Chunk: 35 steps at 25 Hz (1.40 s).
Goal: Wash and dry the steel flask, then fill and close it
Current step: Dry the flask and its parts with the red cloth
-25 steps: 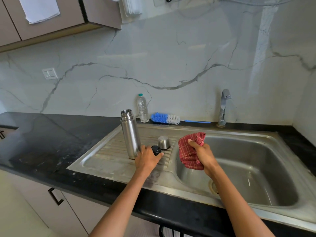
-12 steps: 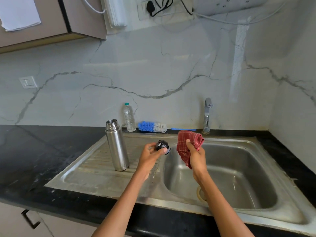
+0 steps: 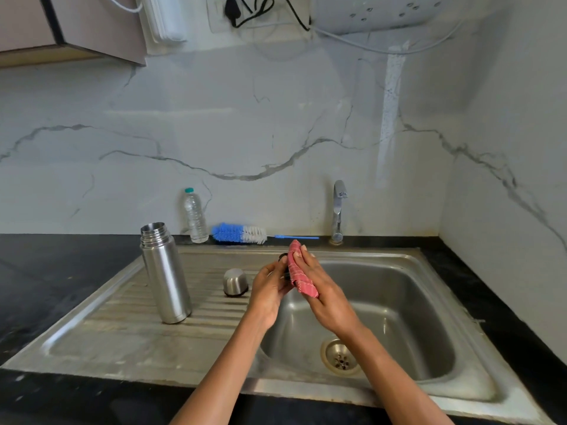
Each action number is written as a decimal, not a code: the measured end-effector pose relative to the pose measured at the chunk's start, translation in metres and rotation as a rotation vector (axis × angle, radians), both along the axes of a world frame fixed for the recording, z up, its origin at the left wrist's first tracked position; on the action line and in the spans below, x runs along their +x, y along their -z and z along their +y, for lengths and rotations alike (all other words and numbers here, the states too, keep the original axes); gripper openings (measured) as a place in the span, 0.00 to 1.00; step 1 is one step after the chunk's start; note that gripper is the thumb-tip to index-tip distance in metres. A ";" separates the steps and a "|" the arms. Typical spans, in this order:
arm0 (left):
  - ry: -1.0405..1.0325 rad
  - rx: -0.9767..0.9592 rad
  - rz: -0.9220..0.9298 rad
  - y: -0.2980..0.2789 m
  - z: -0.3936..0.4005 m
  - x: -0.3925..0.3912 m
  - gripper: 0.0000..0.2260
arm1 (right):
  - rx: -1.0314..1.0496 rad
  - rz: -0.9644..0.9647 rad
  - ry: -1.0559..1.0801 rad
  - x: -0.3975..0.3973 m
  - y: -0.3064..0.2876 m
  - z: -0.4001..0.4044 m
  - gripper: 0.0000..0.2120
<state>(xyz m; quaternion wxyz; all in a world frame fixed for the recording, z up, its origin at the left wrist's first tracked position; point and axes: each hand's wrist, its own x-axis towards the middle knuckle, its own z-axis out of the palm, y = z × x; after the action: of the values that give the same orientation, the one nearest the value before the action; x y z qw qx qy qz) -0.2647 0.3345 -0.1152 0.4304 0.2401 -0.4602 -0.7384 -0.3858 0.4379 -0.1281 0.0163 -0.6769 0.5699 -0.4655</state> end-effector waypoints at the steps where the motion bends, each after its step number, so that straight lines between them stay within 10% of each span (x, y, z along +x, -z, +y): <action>1: -0.013 0.031 0.017 0.001 0.002 -0.004 0.13 | -0.010 -0.004 0.004 -0.001 0.001 -0.001 0.26; 12: 0.182 -0.288 -0.058 -0.002 -0.003 0.001 0.24 | 0.028 -0.159 0.016 -0.005 -0.009 -0.003 0.25; 21: -0.040 -0.642 -0.337 0.005 -0.003 0.006 0.30 | 0.017 0.046 0.169 -0.010 -0.010 0.001 0.23; 27: 0.016 -0.591 -0.214 0.011 0.003 0.002 0.26 | 0.097 -0.947 0.063 -0.007 -0.021 0.003 0.10; 30: -0.018 -0.452 -0.111 0.009 0.005 -0.001 0.22 | 0.105 -1.093 0.057 -0.001 -0.018 0.000 0.11; 35: -0.096 -0.309 -0.046 0.011 0.003 -0.003 0.17 | 0.022 -0.510 -0.001 0.004 -0.007 0.001 0.20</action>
<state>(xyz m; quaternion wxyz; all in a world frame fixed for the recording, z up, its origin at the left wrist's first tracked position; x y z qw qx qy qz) -0.2678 0.3377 -0.1258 0.4864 0.2095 -0.5660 -0.6318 -0.3817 0.4386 -0.1208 0.1669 -0.5378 0.5521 -0.6149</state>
